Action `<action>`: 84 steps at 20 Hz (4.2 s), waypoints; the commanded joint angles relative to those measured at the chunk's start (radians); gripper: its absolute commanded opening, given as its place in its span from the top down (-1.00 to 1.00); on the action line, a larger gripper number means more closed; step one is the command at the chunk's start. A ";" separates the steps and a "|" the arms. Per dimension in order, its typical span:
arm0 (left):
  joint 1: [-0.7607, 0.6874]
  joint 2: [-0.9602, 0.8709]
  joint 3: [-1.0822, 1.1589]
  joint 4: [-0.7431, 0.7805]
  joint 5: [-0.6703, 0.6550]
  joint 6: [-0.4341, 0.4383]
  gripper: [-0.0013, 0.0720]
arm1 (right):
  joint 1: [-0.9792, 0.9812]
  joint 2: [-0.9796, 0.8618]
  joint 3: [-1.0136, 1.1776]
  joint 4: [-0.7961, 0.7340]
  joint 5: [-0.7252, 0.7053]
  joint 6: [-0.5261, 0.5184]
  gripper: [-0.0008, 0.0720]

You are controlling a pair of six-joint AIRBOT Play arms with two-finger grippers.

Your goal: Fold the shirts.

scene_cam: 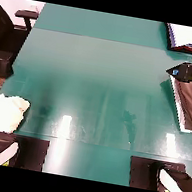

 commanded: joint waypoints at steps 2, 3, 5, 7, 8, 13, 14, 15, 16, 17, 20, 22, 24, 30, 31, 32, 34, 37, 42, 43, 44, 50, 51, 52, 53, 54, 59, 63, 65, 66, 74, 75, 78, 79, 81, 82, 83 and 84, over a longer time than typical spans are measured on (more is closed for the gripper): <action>0.088 0.021 -0.342 0.053 0.088 -0.013 -0.80 | 0.001 0.000 0.000 0.000 0.002 0.000 0.92; 0.094 0.021 -0.399 0.052 0.112 -0.015 -0.80 | 0.001 0.000 0.000 0.000 0.002 0.000 0.92; 0.093 0.021 -0.467 0.052 0.121 -0.053 -0.79 | 0.001 0.000 0.000 0.000 0.000 0.000 0.92; 0.093 0.021 -0.457 0.052 0.097 -0.081 0.36 | 0.001 0.000 0.000 0.000 -0.007 0.000 0.92; 0.093 0.021 -0.438 0.052 0.091 -0.085 0.69 | 0.001 0.000 0.000 0.000 -0.011 0.000 0.92; 0.046 0.062 -0.071 -0.023 0.066 -0.089 0.91 | 0.001 0.000 0.073 0.000 -0.036 0.000 0.92; 0.008 0.065 0.036 -0.043 0.055 -0.089 0.91 | 0.001 0.000 0.114 -0.001 -0.041 0.000 0.92; -0.043 0.065 0.148 -0.068 0.049 -0.089 0.91 | 0.001 0.000 0.154 -0.001 -0.055 0.000 0.92; -0.102 0.065 0.247 -0.094 0.054 -0.089 0.91 | 0.001 0.000 0.197 -0.001 -0.069 0.000 0.92; -0.163 0.059 0.329 -0.113 0.063 -0.089 0.91 | 0.001 0.000 0.235 -0.002 -0.081 0.000 0.92; -0.351 0.008 0.520 -0.124 0.095 -0.089 0.91 | 0.001 -0.006 0.340 -0.003 -0.114 0.000 0.92; -0.474 -0.072 0.616 -0.124 0.114 -0.088 0.91 | 0.001 -0.029 0.414 -0.003 -0.103 0.000 0.93; -0.591 -0.177 0.691 -0.124 0.136 -0.076 0.91 | 0.001 -0.071 0.496 -0.003 -0.074 0.000 0.93; -0.933 -0.587 0.845 -0.125 0.307 0.055 0.90 | 0.001 -0.203 0.688 -0.003 0.063 0.000 0.92; -0.960 -0.639 0.851 -0.125 0.344 0.073 0.90 | 0.001 -0.216 0.699 -0.003 0.074 0.000 0.92; -0.974 -0.682 0.851 -0.125 0.379 0.079 0.87 | -0.001 -0.224 0.705 -0.003 0.082 0.000 0.92; -0.958 -0.718 0.851 -0.121 0.388 0.077 -0.49 | -0.001 -0.230 0.703 -0.015 0.086 0.000 0.92; -0.834 -0.702 0.853 -0.116 0.275 0.075 -0.57 | -0.001 -0.230 0.704 -0.057 0.094 0.001 0.92; -0.478 -0.698 0.773 -0.215 0.083 -0.009 -0.57 | -0.001 -0.231 0.703 -0.055 0.123 0.001 0.93; -0.420 -0.698 0.726 -0.256 0.085 -0.010 -0.57 | -0.001 -0.231 0.703 -0.055 0.124 0.001 0.92; -0.371 -0.698 0.670 -0.308 0.087 -0.009 -0.57 | -0.001 -0.230 0.703 -0.055 0.126 0.001 0.92; -0.281 -0.698 0.249 -0.469 0.212 -0.001 -0.57 | -0.001 -0.230 0.637 -0.052 0.136 0.001 0.92; -0.281 -0.698 0.198 -0.504 0.249 -0.001 -0.57 | -0.001 -0.230 0.614 -0.052 0.140 0.001 0.92; -0.281 -0.699 0.153 -0.537 0.287 -0.001 -0.57 | -0.001 -0.230 0.584 -0.052 0.138 0.001 0.93; -0.281 -0.700 0.123 -0.562 0.314 -0.001 -0.57 | -0.001 -0.230 0.552 -0.052 0.140 0.001 0.92; -0.281 -0.700 0.103 -0.587 0.336 0.000 -0.56 | -0.001 -0.230 0.520 -0.053 0.141 0.001 0.93; -0.281 -0.698 0.103 -0.599 0.366 0.026 0.90 | -0.001 -0.230 0.281 -0.097 0.141 0.001 0.92; -0.281 -0.647 0.167 -0.580 0.368 0.027 0.90 | -0.001 -0.253 0.023 -0.150 0.118 0.001 -0.39; -0.281 -0.620 0.195 -0.581 0.374 0.028 0.90 | 0.008 -0.314 -0.063 -0.121 0.081 0.000 -0.68; -0.281 -0.608 0.201 -0.581 0.373 0.037 0.90 | 0.010 -0.352 -0.083 -0.089 0.051 0.000 -0.68; -0.281 -0.599 0.201 -0.580 0.353 0.052 0.90 | 0.100 -0.651 0.048 0.057 -0.026 -0.045 -0.51; -0.281 -0.599 0.201 -0.580 0.353 0.052 0.90 | 0.114 -0.675 0.078 0.053 -0.028 -0.045 -0.06; -0.280 -0.577 0.202 -0.574 0.369 0.052 0.91 | 0.130 -0.690 0.158 0.049 -0.026 -0.075 0.93; -0.281 -0.544 0.209 -0.554 0.388 0.051 0.91 | 0.125 -0.671 0.187 0.047 -0.027 -0.075 0.93; -0.280 -0.452 0.264 -0.504 0.405 0.051 0.91 | 0.103 -0.594 0.261 0.013 -0.027 -0.075 0.93; -0.280 -0.400 0.308 -0.477 0.406 0.051 0.91 | 0.086 -0.540 0.310 -0.003 -0.021 -0.075 0.93; -0.280 -0.341 0.366 -0.466 0.407 0.051 0.91 | 0.066 -0.483 0.352 0.000 -0.016 -0.075 0.93; -0.280 -0.286 0.423 -0.458 0.411 0.051 0.90 | 0.045 -0.417 0.397 -0.001 -0.013 -0.075 0.93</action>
